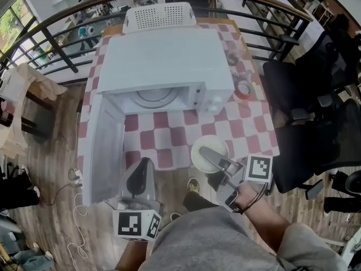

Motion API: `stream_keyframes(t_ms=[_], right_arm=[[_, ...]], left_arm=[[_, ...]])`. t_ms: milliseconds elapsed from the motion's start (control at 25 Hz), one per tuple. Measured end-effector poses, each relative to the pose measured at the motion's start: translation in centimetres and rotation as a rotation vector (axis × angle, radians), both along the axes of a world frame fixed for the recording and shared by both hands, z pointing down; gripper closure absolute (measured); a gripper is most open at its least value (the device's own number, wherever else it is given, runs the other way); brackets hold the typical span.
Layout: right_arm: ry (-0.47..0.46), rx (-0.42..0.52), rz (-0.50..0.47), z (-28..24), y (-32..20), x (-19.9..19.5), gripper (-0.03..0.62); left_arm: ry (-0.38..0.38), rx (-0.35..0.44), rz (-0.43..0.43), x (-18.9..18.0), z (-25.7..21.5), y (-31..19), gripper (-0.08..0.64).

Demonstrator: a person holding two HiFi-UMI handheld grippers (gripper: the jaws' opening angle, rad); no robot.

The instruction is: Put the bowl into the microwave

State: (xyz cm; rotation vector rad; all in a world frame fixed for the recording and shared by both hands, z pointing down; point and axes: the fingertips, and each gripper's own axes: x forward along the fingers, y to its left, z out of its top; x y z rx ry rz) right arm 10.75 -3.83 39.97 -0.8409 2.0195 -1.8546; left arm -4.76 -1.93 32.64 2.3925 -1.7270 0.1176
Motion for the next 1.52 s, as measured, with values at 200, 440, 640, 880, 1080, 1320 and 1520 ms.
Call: stream_keyframes(t_ms=[200, 440, 640, 880, 1080, 1320, 1520], right_arm=[[-0.013, -0.001, -0.022, 0.1, -0.9, 0.3, 0.411], [-0.035, 0.004, -0.046, -0.1, -1.8, 1.2, 0.411], [-0.034, 0.005, -0.067, 0.3, -2.3, 2.2, 0.411], [-0.039, 0.013, -0.078, 0.5, -2.9, 2.8, 0.411], [-0.056, 0.017, -0.097, 0.1, -3.1, 2.4, 0.411], [-0.054, 0.024, -0.104, 0.4, -3.4, 2.0, 0.411], [-0.072, 0.022, -0.111, 0.3, -3.4, 1.4, 0.411]], left_arm=[[-0.007, 0.01, -0.01, 0.9, -0.1, -0.9, 0.538], [-0.018, 0.009, -0.021, 2.4, -0.1, -1.9, 0.538], [-0.033, 0.013, -0.028, 3.7, 0.0, -2.5, 0.543], [-0.049, 0.013, -0.044, 4.1, -0.1, -2.7, 0.543], [-0.059, 0.019, -0.056, 4.2, -0.3, -3.0, 0.543], [-0.061, 0.031, -0.07, 4.1, -0.8, -2.8, 0.543], [-0.054, 0.026, -0.076, 3.8, -0.7, -2.6, 0.543]])
